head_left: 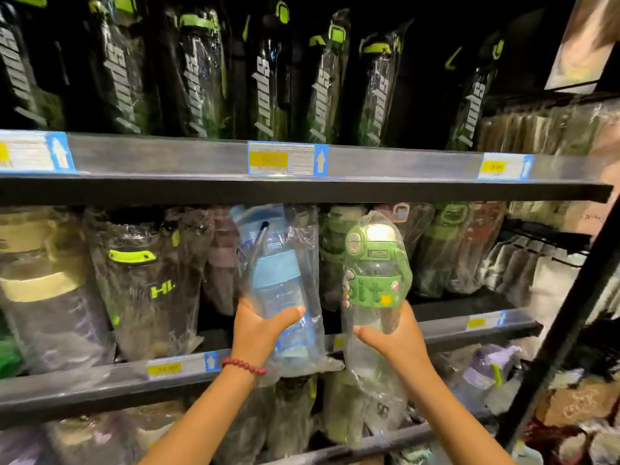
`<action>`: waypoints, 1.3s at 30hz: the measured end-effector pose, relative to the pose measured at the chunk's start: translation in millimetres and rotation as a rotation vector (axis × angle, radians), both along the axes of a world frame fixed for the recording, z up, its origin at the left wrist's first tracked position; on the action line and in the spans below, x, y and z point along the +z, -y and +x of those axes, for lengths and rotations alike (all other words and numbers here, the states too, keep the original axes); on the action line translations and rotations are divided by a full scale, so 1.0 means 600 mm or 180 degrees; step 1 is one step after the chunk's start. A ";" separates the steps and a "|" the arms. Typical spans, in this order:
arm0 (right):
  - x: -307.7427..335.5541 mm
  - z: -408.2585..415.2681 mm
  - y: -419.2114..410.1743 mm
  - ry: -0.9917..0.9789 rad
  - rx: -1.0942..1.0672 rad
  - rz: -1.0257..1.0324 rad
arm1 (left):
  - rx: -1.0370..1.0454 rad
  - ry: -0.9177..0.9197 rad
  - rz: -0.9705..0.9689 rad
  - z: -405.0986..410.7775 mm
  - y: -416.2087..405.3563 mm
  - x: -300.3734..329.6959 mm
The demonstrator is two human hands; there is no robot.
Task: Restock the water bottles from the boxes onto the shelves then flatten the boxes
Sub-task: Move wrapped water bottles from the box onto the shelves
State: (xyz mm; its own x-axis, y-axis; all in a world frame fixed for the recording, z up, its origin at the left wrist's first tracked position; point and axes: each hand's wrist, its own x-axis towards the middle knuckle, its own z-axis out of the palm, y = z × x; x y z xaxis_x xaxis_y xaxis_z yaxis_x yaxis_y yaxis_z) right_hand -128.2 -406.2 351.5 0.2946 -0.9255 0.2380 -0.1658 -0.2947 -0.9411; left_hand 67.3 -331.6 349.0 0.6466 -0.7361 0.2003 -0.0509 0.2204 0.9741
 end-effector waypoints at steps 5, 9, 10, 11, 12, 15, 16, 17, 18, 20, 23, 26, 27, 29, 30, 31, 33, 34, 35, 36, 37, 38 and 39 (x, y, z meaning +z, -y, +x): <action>0.022 0.003 0.030 -0.0122 0.0062 -0.0250 | 0.0072 -0.0231 -0.0278 -0.011 0.026 0.001; 0.034 0.000 0.053 -0.0395 0.0172 -0.0332 | 0.0036 -0.0351 -0.0408 -0.007 0.040 0.012; 0.039 -0.001 0.059 -0.0424 0.0219 -0.0325 | 0.0024 -0.0359 -0.0432 -0.005 0.043 0.013; 0.044 -0.002 0.065 -0.0418 0.0276 -0.0326 | 0.0022 -0.0358 -0.0461 -0.005 0.044 0.016; 0.051 -0.002 0.071 -0.0395 0.0326 -0.0330 | 0.0040 -0.0357 -0.0476 -0.005 0.047 0.018; 0.070 0.001 0.088 -0.0360 0.0478 -0.0332 | 0.0090 -0.0329 -0.0435 -0.002 0.052 0.019; 0.075 0.003 0.091 -0.0383 0.0548 -0.0335 | 0.0088 -0.0300 -0.0416 0.000 0.052 0.019; 0.079 0.005 0.095 -0.0425 0.0612 -0.0343 | 0.0079 -0.0262 -0.0385 0.003 0.050 0.019; 0.083 0.008 0.099 -0.0467 0.0661 -0.0363 | 0.0073 -0.0210 -0.0351 0.007 0.048 0.019; 0.088 0.014 0.107 -0.0539 0.0715 -0.0412 | 0.0106 -0.0116 -0.0273 0.017 0.044 0.017; 0.092 0.026 0.118 -0.0657 0.0722 -0.0487 | 0.0201 0.0027 -0.0181 0.030 0.037 0.015; 0.085 0.041 0.120 -0.0750 0.0740 -0.0573 | 0.0352 0.0273 -0.0131 0.035 0.031 0.018; 0.080 0.047 0.121 -0.0753 0.0744 -0.0585 | 0.0412 0.0355 -0.0125 0.037 0.028 0.019; 0.067 0.060 0.122 -0.0715 0.0723 -0.0589 | 0.0520 0.0454 -0.0104 0.042 0.023 0.022; 0.062 0.067 0.121 -0.0664 0.0709 -0.0572 | 0.0562 0.0511 -0.0074 0.045 0.021 0.023; 0.056 0.073 0.122 -0.0588 0.0689 -0.0543 | 0.0596 0.0553 -0.0016 0.048 0.019 0.025; 0.044 0.085 0.122 -0.0449 0.0643 -0.0481 | 0.0629 0.0627 0.0042 0.054 0.016 0.026; 0.040 0.090 0.121 -0.0401 0.0630 -0.0441 | 0.0631 0.0667 0.0048 0.055 0.014 0.028; 0.035 0.095 0.120 -0.0338 0.0627 -0.0405 | 0.0636 0.0670 0.0043 0.057 0.011 0.028; 0.032 0.099 0.119 -0.0266 0.0633 -0.0374 | 0.0621 0.0691 0.0025 0.058 0.009 0.030; 0.029 0.103 0.118 -0.0191 0.0636 -0.0354 | 0.0618 0.0697 0.0024 0.060 0.006 0.030; 0.028 0.105 0.115 -0.0124 0.0623 -0.0344 | 0.0622 0.0729 0.0044 0.062 0.005 0.031; 0.025 0.108 0.114 -0.0058 0.0597 -0.0357 | 0.0616 0.0742 0.0068 0.062 0.002 0.032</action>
State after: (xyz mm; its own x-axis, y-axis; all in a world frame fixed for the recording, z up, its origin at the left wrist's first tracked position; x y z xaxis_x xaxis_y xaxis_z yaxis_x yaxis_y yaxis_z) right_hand -63.5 -474.4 366.2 0.4644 -0.8221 0.3294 -0.1149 -0.4246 -0.8980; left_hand 104.7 -332.6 368.0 0.7136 -0.6093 0.3456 -0.3128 0.1642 0.9355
